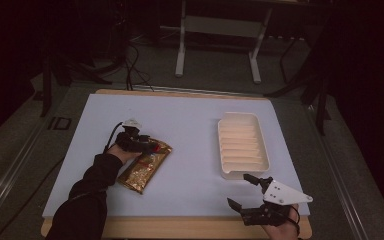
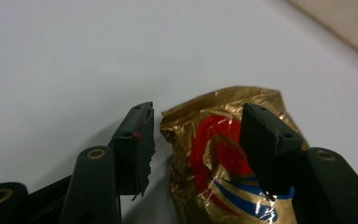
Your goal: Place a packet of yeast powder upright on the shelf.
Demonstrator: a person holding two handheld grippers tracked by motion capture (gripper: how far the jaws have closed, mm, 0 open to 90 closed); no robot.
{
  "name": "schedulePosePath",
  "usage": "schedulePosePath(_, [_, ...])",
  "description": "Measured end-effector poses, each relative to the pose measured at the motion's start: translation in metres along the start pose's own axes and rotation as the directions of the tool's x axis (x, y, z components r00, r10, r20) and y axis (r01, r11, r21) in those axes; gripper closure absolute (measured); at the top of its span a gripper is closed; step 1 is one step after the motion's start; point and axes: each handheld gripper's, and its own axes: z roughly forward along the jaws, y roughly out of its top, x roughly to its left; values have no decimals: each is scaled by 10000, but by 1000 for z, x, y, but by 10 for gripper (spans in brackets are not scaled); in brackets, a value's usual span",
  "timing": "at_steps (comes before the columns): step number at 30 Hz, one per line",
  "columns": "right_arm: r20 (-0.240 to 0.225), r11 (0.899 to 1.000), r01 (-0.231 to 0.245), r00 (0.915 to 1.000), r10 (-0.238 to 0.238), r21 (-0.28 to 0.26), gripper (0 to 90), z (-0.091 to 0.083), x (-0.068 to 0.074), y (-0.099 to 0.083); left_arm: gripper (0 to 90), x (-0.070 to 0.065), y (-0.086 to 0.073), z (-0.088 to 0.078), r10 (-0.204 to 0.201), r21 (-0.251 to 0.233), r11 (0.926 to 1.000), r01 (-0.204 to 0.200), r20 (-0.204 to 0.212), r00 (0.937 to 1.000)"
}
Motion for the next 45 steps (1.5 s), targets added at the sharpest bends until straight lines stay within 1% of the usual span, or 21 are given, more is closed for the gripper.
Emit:
schedulePosePath(2, [-1,10000,-9,10000,9,14,136,0,0,0,486,0,0,2,-79,139,9999,78,55,10000])
schedulePosePath(5, [-37,10000,-13,10000,13,30,137,0,0,0,523,-1,1,3,-3,300,9995,0,105,9999])
schedulePosePath(8, [-33,10000,-22,10000,22,12,137,0,0,0,610,-4,2,2,163,378,9992,-161,-51,9999])
schedulePosePath(9, [-30,10000,-26,10000,26,5,137,0,0,0,669,-6,2,2,250,296,9993,-249,-30,9997])
schedulePosePath(10, [-10,10000,-19,10000,19,-1,137,0,0,0,694,-8,2,2,440,390,9983,-433,-171,9989])
schedulePosePath(11, [-15,10000,-19,10000,19,6,138,-1,0,0,712,-9,3,3,440,429,9981,-431,-190,9989])
schedulePosePath(12, [-11,10000,-38,10000,38,-5,137,-1,0,0,768,-11,3,3,581,441,9974,-568,-279,9979])
schedulePosePath(13, [-18,10000,-27,10000,27,-1,138,-1,0,1,781,-13,3,4,646,408,9972,-630,-408,9971])
schedulePosePath(14, [-26,10000,-13,10000,13,6,138,-1,0,1,836,-14,3,4,708,400,9968,-687,-521,9961])
schedulePosePath(16, [-17,10000,-6,10000,6,7,138,0,0,1,867,-16,3,4,821,379,9961,-795,-722,9940])
schedulePosePath(18, [-3,10000,6,10000,-6,-7,138,-1,0,1,883,-18,3,3,940,408,9951,-906,-900,9915])
schedulePosePath(23, [25,10000,-31,10000,32,-62,138,-2,0,1,895,-25,7,-3,1087,218,9940,-1068,-1200,9868])
schedulePosePath(28, [73,9999,22,10000,-21,-129,138,-3,0,2,896,-32,11,-12,1180,-125,9926,-1206,-1292,9846])
schedulePosePath(30, [62,9999,3,10000,-2,-141,138,-3,0,2,896,-33,13,-15,1204,-208,9921,-1238,-1230,9851])
schedulePosePath(31, [101,9999,19,9999,-17,-141,139,-4,0,2,896,-36,14,-19,1225,-372,9910,-1284,-1311,9838])
schedulePosePath(34, [120,9999,45,9999,-44,-141,139,-4,0,3,898,-40,17,-27,1273,-486,9897,-1347,-1326,9830])
schedulePosePath(35, [109,9999,38,9999,-37,-145,139,-4,0,3,899,-41,18,-30,1383,-472,9882,-1458,-1363,9810])
schedulePosePath(37, [113,9999,41,9999,-40,-139,139,-4,1,3,899,-43,19,-34,1318,-600,9882,-1412,-1385,9816])
schedulePosePath(38, [98,9999,41,9999,-40,-145,139,-4,1,3,899,-45,19,-37,1379,-616,9871,-1481,-1459,9797])
schedulePosePath(41, [118,9998,60,9999,-58,-175,139,-4,1,4,900,-49,20,-44,1405,-783,9850,-1540,-1562,9777])
schedulePosePath(45, [123,9998,65,9999,-63,-175,139,-4,1,4,900,-54,22,-55,1328,-1068,9828,-1508,-1586,9784])
